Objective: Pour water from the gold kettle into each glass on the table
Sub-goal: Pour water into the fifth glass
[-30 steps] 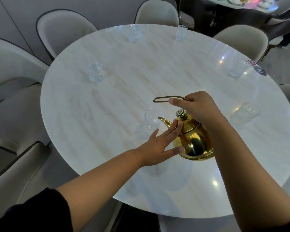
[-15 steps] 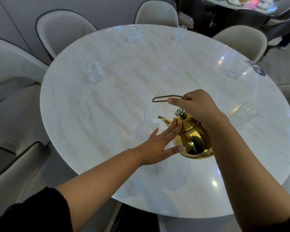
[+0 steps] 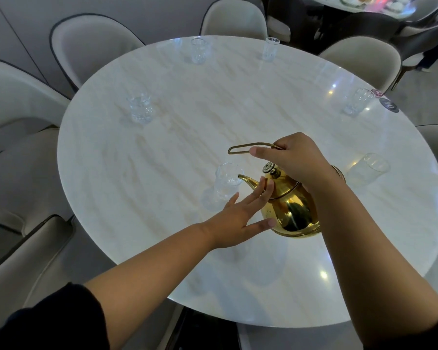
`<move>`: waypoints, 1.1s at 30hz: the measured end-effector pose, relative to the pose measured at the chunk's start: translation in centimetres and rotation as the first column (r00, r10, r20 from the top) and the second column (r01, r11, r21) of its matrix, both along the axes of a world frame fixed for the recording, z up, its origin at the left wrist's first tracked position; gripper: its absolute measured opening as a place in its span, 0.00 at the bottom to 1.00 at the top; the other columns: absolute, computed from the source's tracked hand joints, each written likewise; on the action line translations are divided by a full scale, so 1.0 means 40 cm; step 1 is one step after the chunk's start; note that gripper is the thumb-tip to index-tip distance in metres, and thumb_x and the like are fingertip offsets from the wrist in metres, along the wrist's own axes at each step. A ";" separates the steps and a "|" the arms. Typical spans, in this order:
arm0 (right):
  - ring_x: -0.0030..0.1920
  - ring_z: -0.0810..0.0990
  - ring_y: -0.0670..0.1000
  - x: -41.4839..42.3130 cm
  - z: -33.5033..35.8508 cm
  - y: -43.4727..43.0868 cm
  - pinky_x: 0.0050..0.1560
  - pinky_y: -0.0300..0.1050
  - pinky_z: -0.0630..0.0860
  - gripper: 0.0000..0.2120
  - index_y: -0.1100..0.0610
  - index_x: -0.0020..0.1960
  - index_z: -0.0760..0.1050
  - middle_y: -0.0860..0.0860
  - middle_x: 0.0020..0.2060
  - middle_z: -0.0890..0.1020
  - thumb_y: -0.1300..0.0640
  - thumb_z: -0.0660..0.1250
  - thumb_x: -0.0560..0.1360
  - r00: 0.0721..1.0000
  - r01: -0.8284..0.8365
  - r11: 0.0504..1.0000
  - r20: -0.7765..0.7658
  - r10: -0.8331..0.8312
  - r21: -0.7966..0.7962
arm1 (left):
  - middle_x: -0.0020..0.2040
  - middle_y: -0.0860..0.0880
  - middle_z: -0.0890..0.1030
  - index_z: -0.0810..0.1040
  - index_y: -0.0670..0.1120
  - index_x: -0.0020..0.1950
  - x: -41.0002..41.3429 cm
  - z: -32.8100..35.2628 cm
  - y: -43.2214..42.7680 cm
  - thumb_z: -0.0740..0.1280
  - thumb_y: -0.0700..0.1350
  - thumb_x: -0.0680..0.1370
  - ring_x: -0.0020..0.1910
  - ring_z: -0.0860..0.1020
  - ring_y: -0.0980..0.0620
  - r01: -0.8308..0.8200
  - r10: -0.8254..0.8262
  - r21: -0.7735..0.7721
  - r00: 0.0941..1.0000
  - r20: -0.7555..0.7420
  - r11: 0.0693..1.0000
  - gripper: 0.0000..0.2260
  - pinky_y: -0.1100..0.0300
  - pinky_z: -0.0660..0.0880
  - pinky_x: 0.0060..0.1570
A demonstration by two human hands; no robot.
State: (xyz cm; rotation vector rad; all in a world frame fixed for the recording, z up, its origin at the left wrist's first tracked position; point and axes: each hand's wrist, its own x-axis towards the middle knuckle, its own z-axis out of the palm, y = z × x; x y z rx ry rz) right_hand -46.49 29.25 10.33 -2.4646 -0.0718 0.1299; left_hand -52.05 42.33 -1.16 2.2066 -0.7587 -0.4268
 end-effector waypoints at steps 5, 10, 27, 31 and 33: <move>0.21 0.62 0.45 -0.004 0.006 0.002 0.27 0.38 0.59 0.24 0.59 0.27 0.67 0.49 0.21 0.63 0.43 0.69 0.72 1.000 0.001 1.000 -0.010 -0.001 0.000 | 0.76 0.59 0.35 0.35 0.59 0.75 0.001 0.000 0.003 0.51 0.59 0.79 0.72 0.43 0.65 0.005 -0.005 0.001 1.000 0.007 1.000 0.31 0.51 0.37 0.72; 0.22 0.62 0.47 -0.005 0.007 0.003 0.28 0.39 0.59 0.24 0.59 0.27 0.67 0.49 0.21 0.63 0.43 0.70 0.71 1.000 -0.001 1.000 -0.008 0.001 0.004 | 0.76 0.58 0.36 0.35 0.59 0.74 -0.001 0.004 0.005 0.52 0.58 0.80 0.72 0.43 0.64 0.009 -0.009 0.002 1.000 0.000 1.000 0.30 0.51 0.37 0.73; 0.24 0.64 0.47 0.002 -0.002 0.004 0.29 0.40 0.60 0.24 0.62 0.32 0.72 0.50 0.22 0.65 0.41 0.70 0.70 1.000 -0.028 0.999 0.014 0.028 -0.025 | 0.76 0.58 0.36 0.35 0.58 0.75 -0.008 0.010 0.002 0.51 0.58 0.80 0.76 0.45 0.57 -0.005 0.005 0.000 1.000 -0.003 1.000 0.31 0.50 0.38 0.73; 0.22 0.64 0.46 0.002 0.003 0.007 0.27 0.39 0.60 0.25 0.60 0.29 0.69 0.49 0.20 0.65 0.42 0.69 0.71 0.999 -0.033 0.999 0.011 0.033 -0.036 | 0.76 0.58 0.36 0.35 0.57 0.75 -0.007 0.014 0.004 0.52 0.58 0.80 0.74 0.43 0.61 -0.004 0.004 -0.003 1.000 -0.004 1.000 0.30 0.51 0.37 0.72; 0.19 0.64 0.43 0.002 0.006 0.008 0.26 0.37 0.60 0.25 0.58 0.27 0.67 0.47 0.14 0.66 0.42 0.69 0.71 1.000 -0.029 0.999 0.008 0.029 -0.041 | 0.76 0.58 0.36 0.35 0.57 0.75 -0.006 0.015 0.005 0.52 0.57 0.80 0.72 0.43 0.63 -0.002 0.002 0.002 1.000 0.000 1.000 0.30 0.52 0.37 0.72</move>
